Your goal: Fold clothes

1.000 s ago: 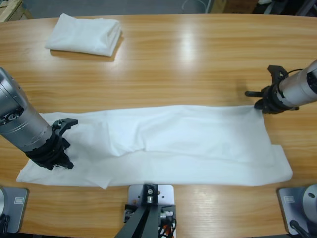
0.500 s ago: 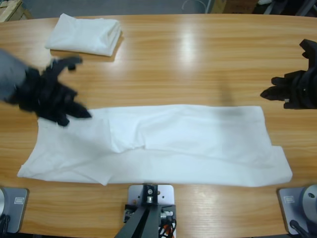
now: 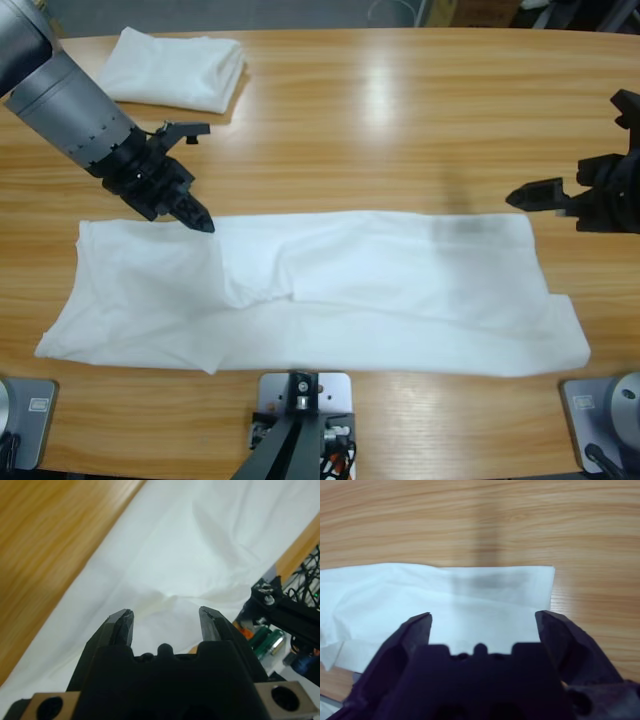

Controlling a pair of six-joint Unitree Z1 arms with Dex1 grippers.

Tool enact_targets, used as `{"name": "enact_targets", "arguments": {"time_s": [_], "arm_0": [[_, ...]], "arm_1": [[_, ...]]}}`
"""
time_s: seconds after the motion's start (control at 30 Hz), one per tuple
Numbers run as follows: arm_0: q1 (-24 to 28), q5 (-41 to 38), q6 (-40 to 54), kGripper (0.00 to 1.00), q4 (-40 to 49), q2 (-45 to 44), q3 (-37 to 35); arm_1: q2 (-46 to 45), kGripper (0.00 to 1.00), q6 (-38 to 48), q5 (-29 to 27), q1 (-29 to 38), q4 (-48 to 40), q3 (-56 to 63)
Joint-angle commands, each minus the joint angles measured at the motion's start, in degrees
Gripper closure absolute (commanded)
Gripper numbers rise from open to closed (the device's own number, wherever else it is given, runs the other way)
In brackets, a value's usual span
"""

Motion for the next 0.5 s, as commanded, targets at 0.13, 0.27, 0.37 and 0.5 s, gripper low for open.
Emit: {"name": "enact_targets", "arguments": {"time_s": [0.13,0.27,0.37,0.5], "arm_0": [[0.9,-7.3,7.3,0.515,6.0,9.4,-1.0],[0.7,-7.2,8.6,0.511,6.1,10.5,-1.2],[0.7,-6.1,8.9,0.511,6.5,9.3,-1.4],[2.2,-2.9,8.5,0.510,6.4,7.1,-2.2]], "arm_1": [[-0.6,0.165,0.8,1.2,0.6,-1.4,3.4],[-0.9,0.165,0.8,1.3,0.6,-1.5,3.6],[-0.9,0.165,0.8,1.6,0.6,-1.5,3.7],[-0.7,0.166,0.8,1.7,0.6,-1.9,3.9]]}}
